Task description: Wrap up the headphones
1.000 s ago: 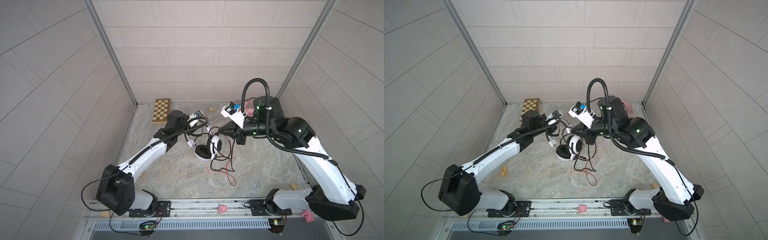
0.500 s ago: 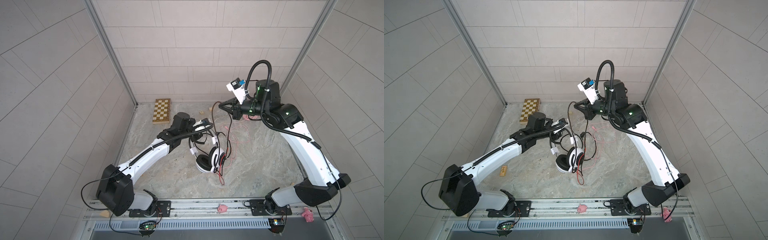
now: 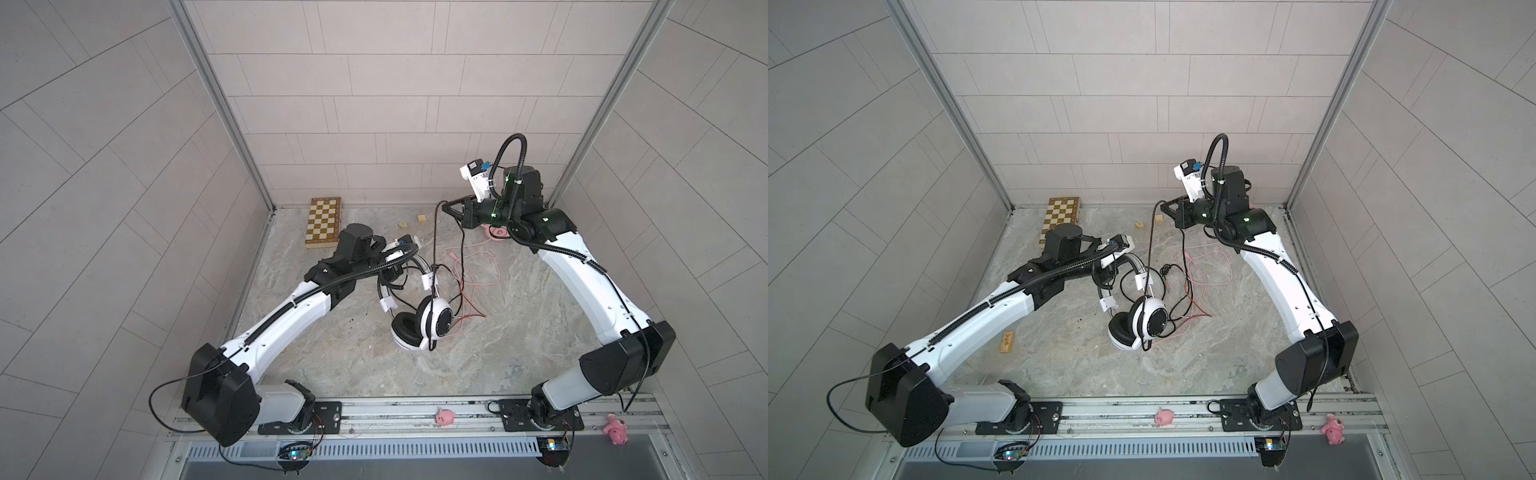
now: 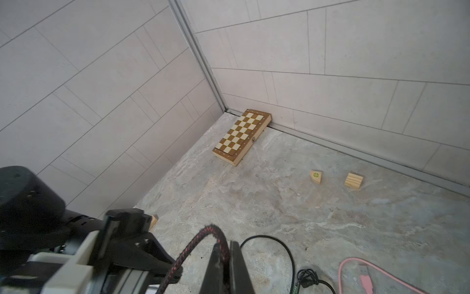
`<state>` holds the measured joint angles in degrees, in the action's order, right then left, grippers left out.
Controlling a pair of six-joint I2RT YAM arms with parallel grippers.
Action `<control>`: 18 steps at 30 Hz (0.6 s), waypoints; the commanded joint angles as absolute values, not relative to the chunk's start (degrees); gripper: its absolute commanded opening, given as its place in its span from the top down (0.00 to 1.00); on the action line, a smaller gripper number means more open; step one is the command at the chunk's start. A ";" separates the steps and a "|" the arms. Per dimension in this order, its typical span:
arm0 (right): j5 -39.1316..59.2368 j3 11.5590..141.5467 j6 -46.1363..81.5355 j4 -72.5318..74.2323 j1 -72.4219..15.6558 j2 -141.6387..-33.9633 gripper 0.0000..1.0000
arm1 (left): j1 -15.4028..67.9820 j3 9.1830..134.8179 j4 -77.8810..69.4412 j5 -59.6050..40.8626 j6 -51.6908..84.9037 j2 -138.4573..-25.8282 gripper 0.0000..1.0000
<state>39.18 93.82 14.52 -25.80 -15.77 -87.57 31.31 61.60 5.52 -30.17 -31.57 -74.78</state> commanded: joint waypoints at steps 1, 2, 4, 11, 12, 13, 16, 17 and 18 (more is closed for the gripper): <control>34.29 88.33 15.94 -21.70 -15.15 -85.81 1.00 | 31.33 62.55 -0.98 -32.34 -25.52 -71.01 1.00; 34.51 85.95 16.24 -20.62 -15.14 -85.47 1.00 | 31.21 62.09 -2.35 -32.28 -24.43 -70.54 1.00; 35.12 81.33 17.36 -17.71 -15.21 -84.59 1.00 | 31.12 61.55 -4.34 -31.74 -21.89 -70.26 1.00; 37.32 71.65 20.59 -10.61 -16.49 -85.34 1.00 | 29.87 61.61 -9.82 -31.22 -11.30 -71.79 1.00; 37.61 70.89 21.07 -9.68 -16.77 -85.87 1.00 | 29.62 61.36 -11.13 -30.60 -9.27 -71.97 1.00; 38.10 70.11 21.69 -8.18 -17.11 -86.49 1.00 | 29.20 61.12 -12.43 -29.10 -6.77 -72.18 1.00; 39.98 67.47 24.80 -2.43 -18.24 -87.75 1.00 | 28.65 61.03 -13.36 -24.08 -2.11 -72.63 1.00; 40.48 66.92 25.89 -0.73 -18.68 -88.25 1.00 | 28.58 61.15 -13.36 -21.00 -0.02 -72.74 1.00; 40.68 66.57 26.76 0.69 -19.07 -88.82 1.00 | 28.50 61.41 -12.95 -18.81 1.67 -72.78 1.00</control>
<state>38.74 67.61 22.98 -7.20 -18.06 -87.37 29.02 61.04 -7.35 -24.73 -8.60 -73.03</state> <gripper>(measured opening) 0.048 0.074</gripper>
